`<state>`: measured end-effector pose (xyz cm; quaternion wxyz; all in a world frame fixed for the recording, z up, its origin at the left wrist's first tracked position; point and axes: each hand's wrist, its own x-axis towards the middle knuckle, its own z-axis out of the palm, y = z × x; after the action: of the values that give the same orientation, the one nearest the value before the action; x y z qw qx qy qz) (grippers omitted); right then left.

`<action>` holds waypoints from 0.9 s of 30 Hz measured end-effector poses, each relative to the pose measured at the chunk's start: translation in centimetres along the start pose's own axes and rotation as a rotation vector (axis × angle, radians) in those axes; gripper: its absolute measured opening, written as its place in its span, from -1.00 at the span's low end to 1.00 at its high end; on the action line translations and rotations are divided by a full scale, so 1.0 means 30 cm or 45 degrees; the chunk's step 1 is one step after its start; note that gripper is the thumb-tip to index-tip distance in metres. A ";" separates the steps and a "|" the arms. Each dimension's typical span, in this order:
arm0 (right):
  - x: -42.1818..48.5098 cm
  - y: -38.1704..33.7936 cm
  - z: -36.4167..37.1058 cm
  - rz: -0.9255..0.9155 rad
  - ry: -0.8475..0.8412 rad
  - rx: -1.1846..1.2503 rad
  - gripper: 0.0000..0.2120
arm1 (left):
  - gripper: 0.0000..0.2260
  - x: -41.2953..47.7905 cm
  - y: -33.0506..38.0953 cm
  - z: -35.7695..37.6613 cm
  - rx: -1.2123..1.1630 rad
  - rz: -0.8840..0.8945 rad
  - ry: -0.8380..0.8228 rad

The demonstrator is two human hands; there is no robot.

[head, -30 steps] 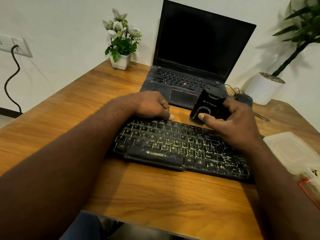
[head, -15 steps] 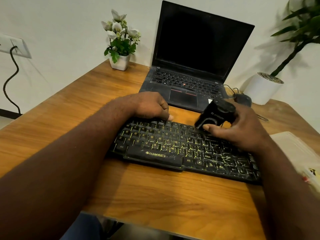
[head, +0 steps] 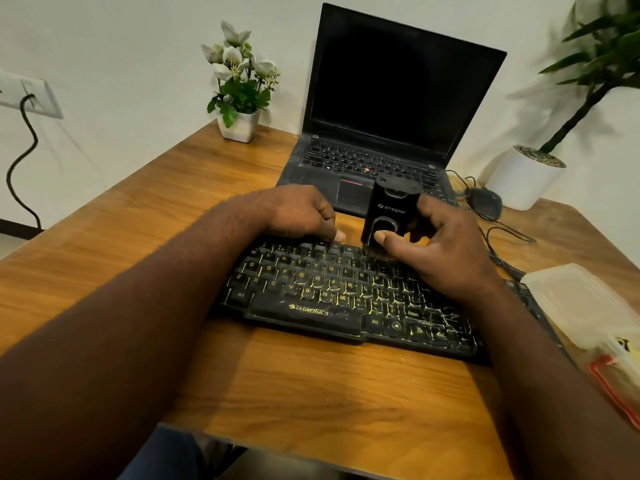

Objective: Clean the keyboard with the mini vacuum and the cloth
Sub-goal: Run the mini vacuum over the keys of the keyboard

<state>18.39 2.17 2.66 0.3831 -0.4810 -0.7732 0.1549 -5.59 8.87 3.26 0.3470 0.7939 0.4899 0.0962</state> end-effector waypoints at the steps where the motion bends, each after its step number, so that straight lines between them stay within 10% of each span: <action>1: -0.002 -0.003 0.000 -0.015 -0.038 0.001 -0.65 | -0.72 0.002 -0.001 0.001 0.002 0.005 0.009; 27: 0.024 0.062 -0.042 0.245 -0.048 -0.015 -0.62 | -0.73 -0.003 0.005 0.002 -0.018 0.007 0.009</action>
<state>20.30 3.54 2.67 0.3491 -0.5522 -0.7314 0.1955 -5.50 8.72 3.32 0.3505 0.7924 0.4884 0.1034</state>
